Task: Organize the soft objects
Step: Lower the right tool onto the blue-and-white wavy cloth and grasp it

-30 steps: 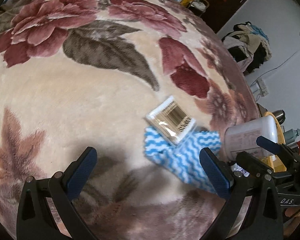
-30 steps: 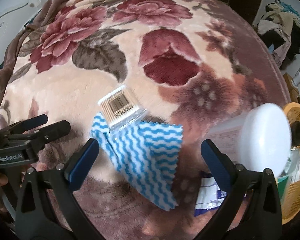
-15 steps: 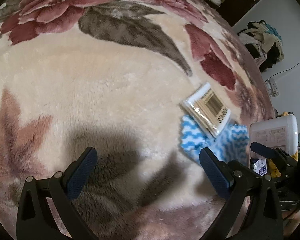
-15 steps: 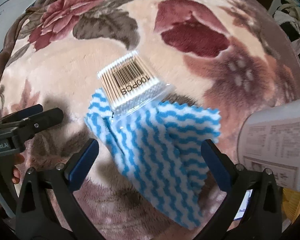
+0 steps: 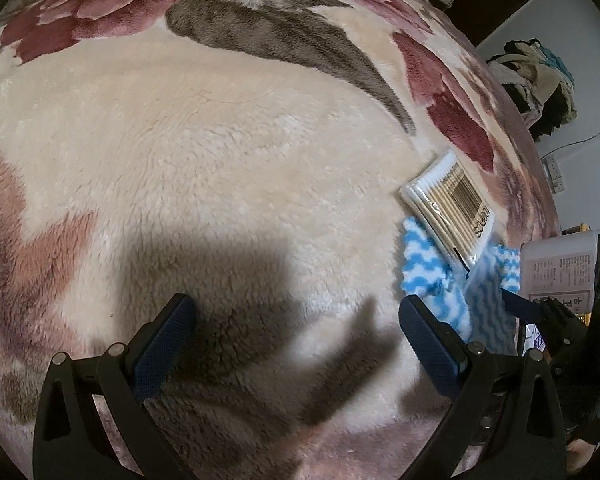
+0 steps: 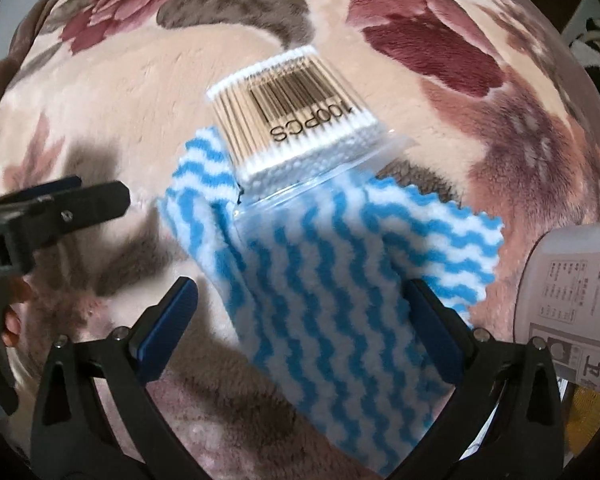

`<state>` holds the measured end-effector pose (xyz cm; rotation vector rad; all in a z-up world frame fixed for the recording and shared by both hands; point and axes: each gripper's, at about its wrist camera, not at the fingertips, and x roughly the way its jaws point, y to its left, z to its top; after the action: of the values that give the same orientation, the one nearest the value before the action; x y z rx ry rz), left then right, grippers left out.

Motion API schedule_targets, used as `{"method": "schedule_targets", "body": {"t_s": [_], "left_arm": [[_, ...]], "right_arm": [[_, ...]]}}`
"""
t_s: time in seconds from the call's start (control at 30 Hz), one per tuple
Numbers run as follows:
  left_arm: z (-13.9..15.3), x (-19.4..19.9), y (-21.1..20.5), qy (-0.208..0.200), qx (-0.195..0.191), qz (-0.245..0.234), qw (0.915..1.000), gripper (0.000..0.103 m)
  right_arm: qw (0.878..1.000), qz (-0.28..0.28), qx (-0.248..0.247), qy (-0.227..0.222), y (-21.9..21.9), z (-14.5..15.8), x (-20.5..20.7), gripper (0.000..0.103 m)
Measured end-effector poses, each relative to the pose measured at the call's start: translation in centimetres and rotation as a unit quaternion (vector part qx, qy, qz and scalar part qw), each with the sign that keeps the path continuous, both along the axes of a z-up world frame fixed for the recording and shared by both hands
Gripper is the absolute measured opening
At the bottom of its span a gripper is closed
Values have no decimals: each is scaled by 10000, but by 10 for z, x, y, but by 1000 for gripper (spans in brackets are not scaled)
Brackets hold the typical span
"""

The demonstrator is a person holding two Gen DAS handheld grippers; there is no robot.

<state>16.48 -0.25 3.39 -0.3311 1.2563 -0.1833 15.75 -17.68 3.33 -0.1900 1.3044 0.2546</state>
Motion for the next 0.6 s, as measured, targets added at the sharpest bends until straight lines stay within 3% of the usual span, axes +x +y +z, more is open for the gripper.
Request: {"method": "schedule_targets", "body": {"t_s": [0.1,0.17,0.2,0.27,0.3,0.33,0.6], "left_arm": [[2,-1,0,-14,4,-2,10000,102],[3,-2,0,-22,9,0,10000,102],[4,-3,0,-26,15,0,10000,102],[6,-3,0,-39,24,7,10000,102],[7,-4,-1,-46,27,7,10000,102],[8,-4,-2,-52,34,7,10000,102],[21,-3,-25,-148,105,-186,9997,102]], "right_arm": [[10000,-35,22,-32,-1,-1,0,102],[9997,-190,72,-102,-5,2,-2,89],[9996,-235,25,-141,-8,3,-3,73],[9995,-213,115,-219,-13,10,-7,51],[9994,-194,139,-268,-15,13,-9,25],[9992,-174,197,-309,-16,17,-11,18],[9978,-26,542,-372,-21,33,-40,16]]}}
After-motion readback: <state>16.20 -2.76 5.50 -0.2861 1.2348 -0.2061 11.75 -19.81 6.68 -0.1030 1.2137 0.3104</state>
